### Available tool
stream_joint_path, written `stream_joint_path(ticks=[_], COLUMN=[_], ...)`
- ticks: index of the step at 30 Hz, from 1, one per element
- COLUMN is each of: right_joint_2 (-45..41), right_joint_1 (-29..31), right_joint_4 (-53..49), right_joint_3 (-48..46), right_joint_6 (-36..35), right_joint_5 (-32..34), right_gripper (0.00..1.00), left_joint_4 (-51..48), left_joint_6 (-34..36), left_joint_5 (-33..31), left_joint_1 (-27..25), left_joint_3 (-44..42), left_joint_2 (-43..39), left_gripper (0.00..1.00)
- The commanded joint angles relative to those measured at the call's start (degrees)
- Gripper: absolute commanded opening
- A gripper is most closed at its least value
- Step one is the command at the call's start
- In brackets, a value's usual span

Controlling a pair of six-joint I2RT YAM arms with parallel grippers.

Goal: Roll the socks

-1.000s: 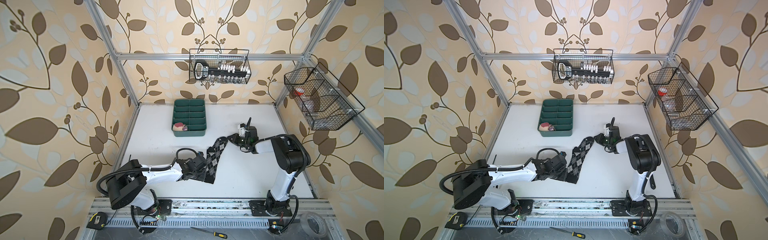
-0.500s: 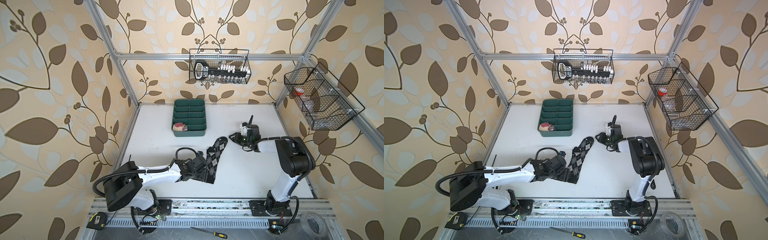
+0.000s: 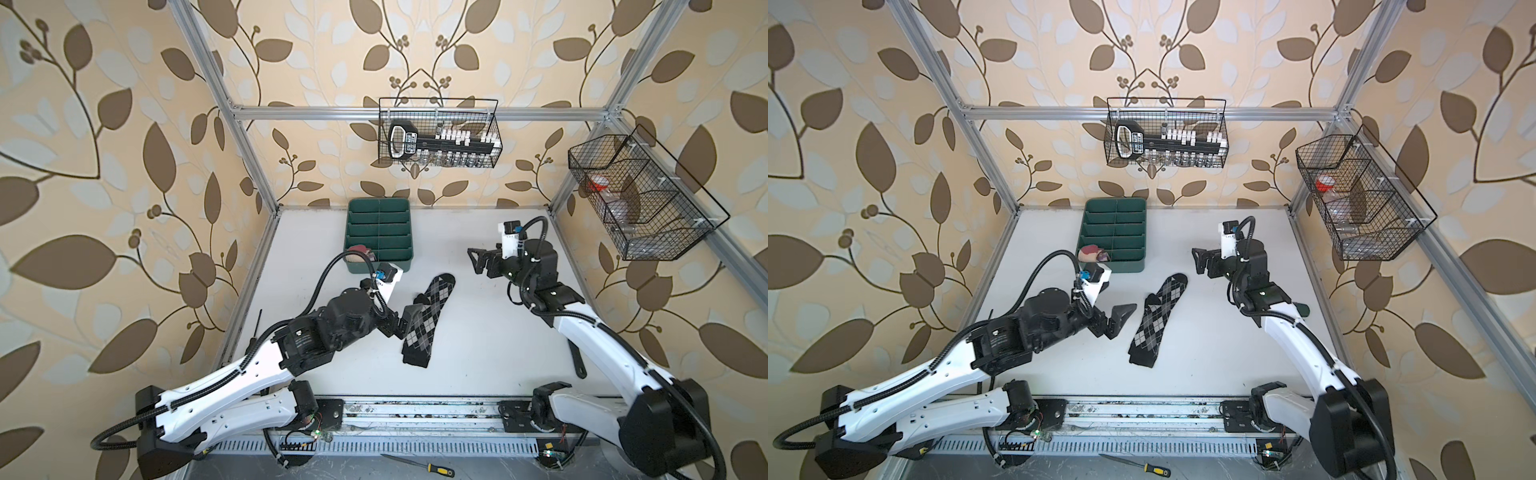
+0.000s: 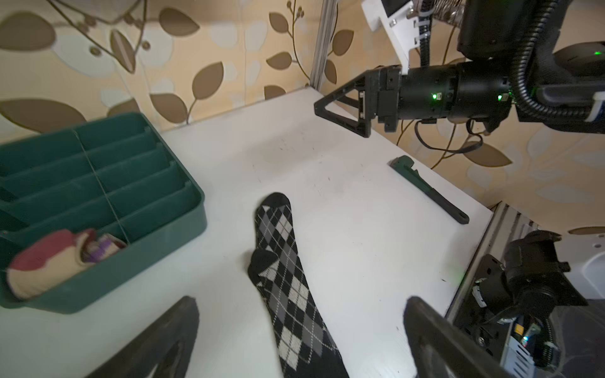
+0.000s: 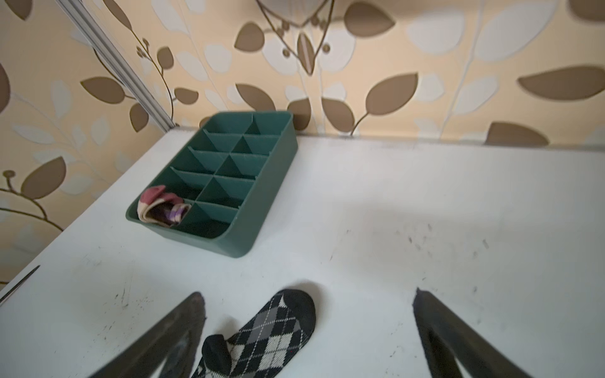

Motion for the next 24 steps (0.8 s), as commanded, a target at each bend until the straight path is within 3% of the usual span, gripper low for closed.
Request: stream_joint_path(ticks=[1, 3, 6, 8, 9, 12, 14, 20, 24], right_joint_2=[-4.6, -6.5, -8.8, -9.1, -9.0, -6.9, -5.3, -3.7, -3.7], right_joint_1=[-0.2, -0.5, 0.2, 3.5, 6.9, 19.5, 26.1, 43.6, 52.8], right_joint_4=[1.2, 7.2, 13.8, 9.9, 5.2, -7.5, -10.2, -2.7, 2.6], right_joint_3=[-2.0, -5.6, -9.7, -8.9, -7.9, -7.7, -10.3, -20.3, -25.7], right_joint_6=[-2.7, 0.9, -5.0, -13.8, -21.7, -45.5, -55.2, -61.8, -61.4], right_joint_5=[5.7, 4.4, -6.8, -9.9, -9.2, 2.2, 8.7, 19.7, 27.0], right_gripper=[1.00, 1.00, 1.00, 1.00, 1.00, 1.00, 1.00, 0.94, 0.88], left_joint_4=[0.8, 1.5, 3.9, 4.6, 4.2, 1.0, -2.8, -10.9, -12.1], left_joint_6=[12.7, 16.6, 23.4, 28.6, 30.7, 32.7, 32.6, 29.9, 29.5], left_joint_5=[-2.6, -3.3, -6.2, -5.7, -4.8, -3.6, -3.4, -3.4, -3.5], left_joint_1=[-0.2, -0.1, -0.2, -0.2, -0.1, -0.1, -0.2, -0.2, -0.1], left_joint_3=[-0.7, -3.4, -9.0, -12.3, -13.7, -15.4, -15.1, -13.5, -14.4], left_joint_2=[-4.2, -7.6, -13.3, -16.9, -18.7, -22.2, -23.0, -25.4, -28.3], left_gripper=[0.99, 0.99, 0.99, 0.99, 0.99, 0.99, 0.99, 0.99, 0.99])
